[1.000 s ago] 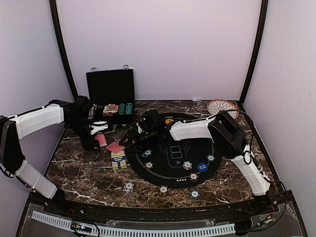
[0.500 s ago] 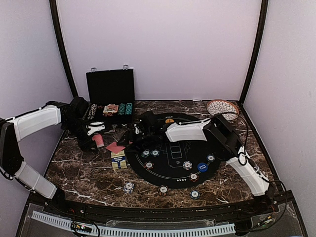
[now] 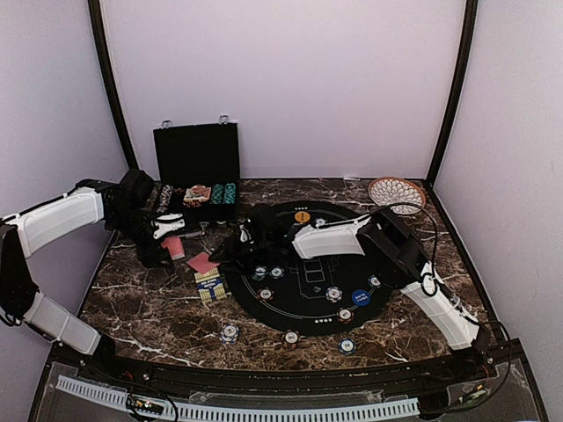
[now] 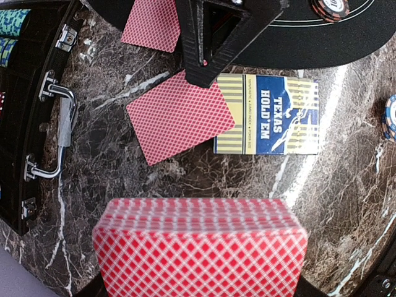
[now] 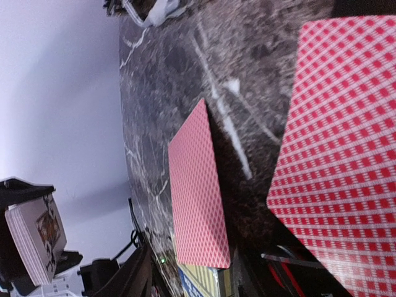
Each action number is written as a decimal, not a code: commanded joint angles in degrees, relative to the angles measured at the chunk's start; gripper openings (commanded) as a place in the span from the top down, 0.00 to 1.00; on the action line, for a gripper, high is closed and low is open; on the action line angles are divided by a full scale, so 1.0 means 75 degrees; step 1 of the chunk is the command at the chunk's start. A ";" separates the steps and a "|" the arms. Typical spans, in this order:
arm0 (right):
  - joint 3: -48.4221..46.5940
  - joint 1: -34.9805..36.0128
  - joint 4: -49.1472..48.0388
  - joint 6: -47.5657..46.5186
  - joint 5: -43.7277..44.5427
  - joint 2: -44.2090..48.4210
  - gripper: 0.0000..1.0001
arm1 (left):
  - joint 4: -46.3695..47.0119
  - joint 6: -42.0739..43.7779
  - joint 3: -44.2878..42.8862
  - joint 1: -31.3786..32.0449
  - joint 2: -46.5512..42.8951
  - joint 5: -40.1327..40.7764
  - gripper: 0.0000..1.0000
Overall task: Distribute texas hold em gaming equipment
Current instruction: Pick up the poker card from the face-down deck piles.
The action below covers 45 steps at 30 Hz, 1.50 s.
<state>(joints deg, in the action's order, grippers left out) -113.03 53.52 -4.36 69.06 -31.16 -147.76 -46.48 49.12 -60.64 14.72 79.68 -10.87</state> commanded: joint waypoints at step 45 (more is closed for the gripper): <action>0.1208 0.0306 -0.1987 0.2341 0.0774 -0.0694 1.00 | -0.0501 0.0191 -0.0056 -0.0029 -0.0320 -0.0190 0.77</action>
<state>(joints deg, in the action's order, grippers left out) -106.78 54.83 -24.23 85.21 -24.80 -148.94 -48.49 50.39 -59.81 14.72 78.65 -11.07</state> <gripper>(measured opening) 0.011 0.677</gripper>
